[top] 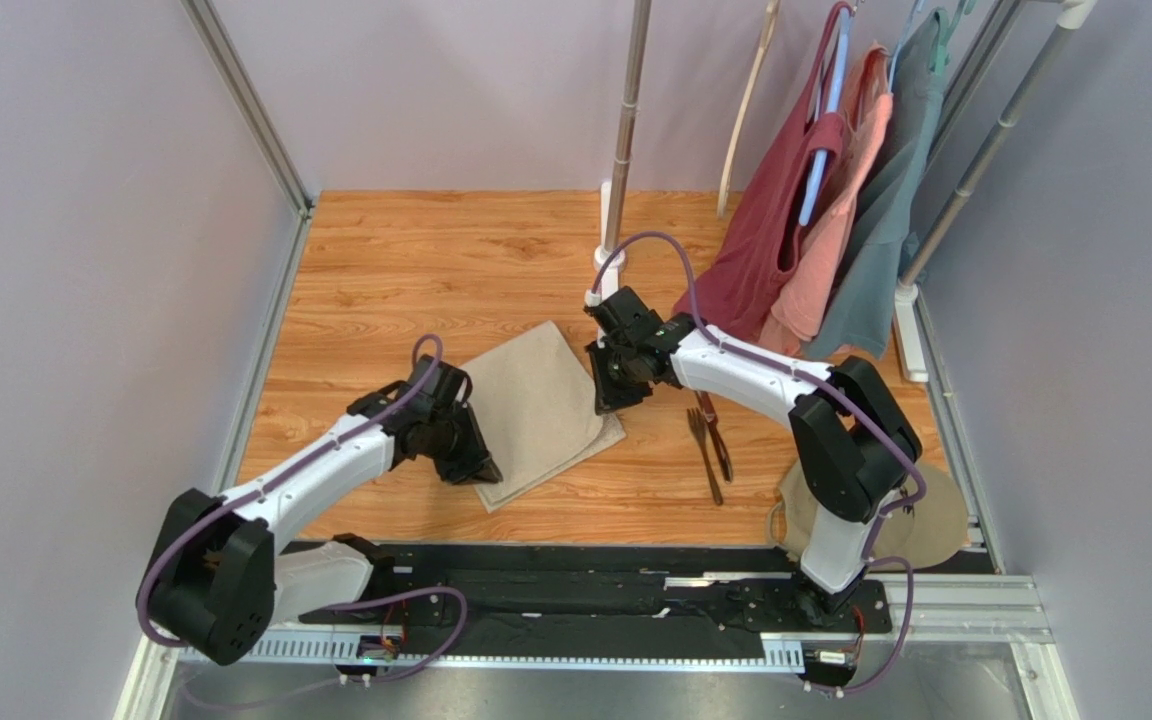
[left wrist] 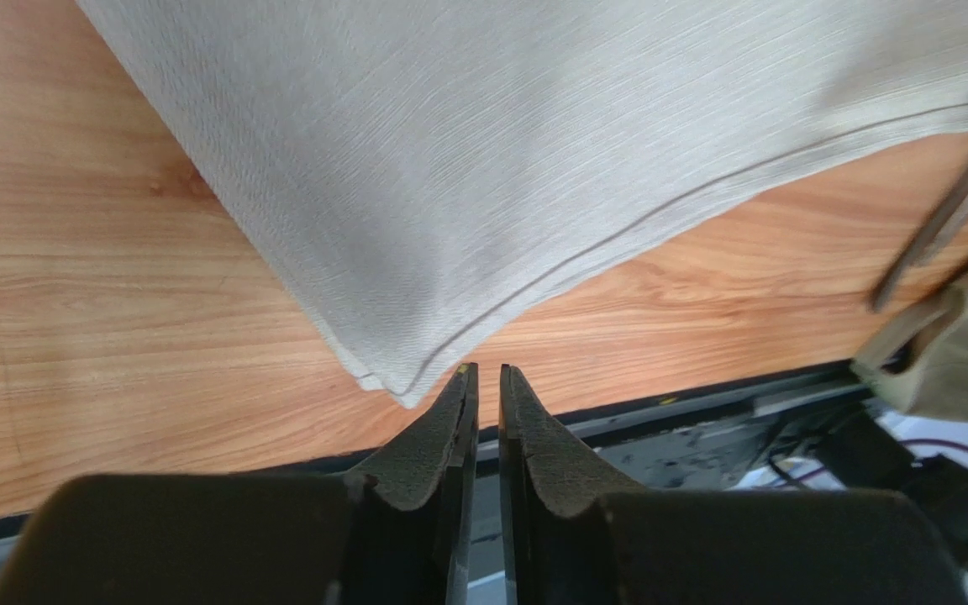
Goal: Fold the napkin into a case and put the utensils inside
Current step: Pick up the top corner of the square-folded napkin from the center of the board, then fold the top corner of the square-folded napkin at the center of the board.
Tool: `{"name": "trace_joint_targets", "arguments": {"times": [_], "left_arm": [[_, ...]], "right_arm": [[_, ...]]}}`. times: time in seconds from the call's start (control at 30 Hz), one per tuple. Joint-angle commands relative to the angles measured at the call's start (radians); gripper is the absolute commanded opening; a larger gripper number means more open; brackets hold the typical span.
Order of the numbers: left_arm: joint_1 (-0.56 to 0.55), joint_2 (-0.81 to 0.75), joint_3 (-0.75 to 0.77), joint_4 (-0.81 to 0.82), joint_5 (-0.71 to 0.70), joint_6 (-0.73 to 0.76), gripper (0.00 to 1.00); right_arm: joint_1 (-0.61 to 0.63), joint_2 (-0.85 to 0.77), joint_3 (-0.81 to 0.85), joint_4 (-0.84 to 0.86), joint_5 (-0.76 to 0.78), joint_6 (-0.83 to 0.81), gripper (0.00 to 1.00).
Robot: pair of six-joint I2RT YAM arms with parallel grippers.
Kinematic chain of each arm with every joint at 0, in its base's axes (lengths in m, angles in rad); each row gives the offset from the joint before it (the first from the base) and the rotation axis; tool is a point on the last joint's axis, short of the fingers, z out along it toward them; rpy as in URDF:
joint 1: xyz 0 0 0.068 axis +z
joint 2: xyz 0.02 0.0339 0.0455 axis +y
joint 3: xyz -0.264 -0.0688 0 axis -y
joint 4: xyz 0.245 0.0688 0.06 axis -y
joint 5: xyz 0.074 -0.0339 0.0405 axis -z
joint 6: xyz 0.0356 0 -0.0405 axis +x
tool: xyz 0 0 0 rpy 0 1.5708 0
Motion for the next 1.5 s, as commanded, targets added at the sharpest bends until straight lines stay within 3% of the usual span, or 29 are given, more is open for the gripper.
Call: {"name": "trace_joint_targets", "arguments": {"times": [0.0,0.07,0.2,0.37,0.53,0.7,0.9,1.1,1.2,1.23,1.33,1.47], "left_arm": [[0.077,-0.112,0.131,-0.104,-0.007,0.04,0.23],[0.172,-0.134,0.163,-0.104,0.027,0.083,0.29],[0.305,-0.102,0.237,-0.167,0.062,0.172,0.29],[0.453,-0.036,0.286,-0.13,0.115,0.224,0.27],[0.493,0.036,0.335,-0.137,0.113,0.281,0.26],[0.496,0.076,0.315,-0.104,0.157,0.284,0.25],[0.494,0.064,0.18,-0.004,0.242,0.245,0.25],[0.493,-0.002,0.117,0.002,0.234,0.236,0.23],[0.494,0.001,0.126,-0.002,0.237,0.232,0.28],[0.493,0.005,0.137,-0.002,0.245,0.233,0.28],[0.476,0.022,0.16,0.005,0.295,0.244,0.29],[0.372,0.034,0.172,0.017,0.279,0.227,0.26]], "right_arm": [[0.015,0.045,0.136,0.137,-0.148,0.013,0.1],[0.014,0.094,0.183,0.18,-0.209,0.03,0.1],[0.015,0.206,0.326,0.307,-0.41,0.097,0.09],[0.03,0.391,0.534,0.442,-0.544,0.221,0.1],[0.046,0.52,0.631,0.507,-0.607,0.277,0.1],[0.063,0.543,0.639,0.498,-0.621,0.262,0.1],[0.061,0.553,0.615,0.465,-0.625,0.228,0.12],[0.064,0.58,0.63,0.464,-0.638,0.234,0.15],[0.064,0.603,0.665,0.452,-0.644,0.24,0.27],[0.064,0.608,0.671,0.445,-0.639,0.239,0.38],[0.055,0.577,0.679,0.415,-0.613,0.222,0.55],[0.011,0.478,0.613,0.386,-0.61,0.193,0.57]]}}
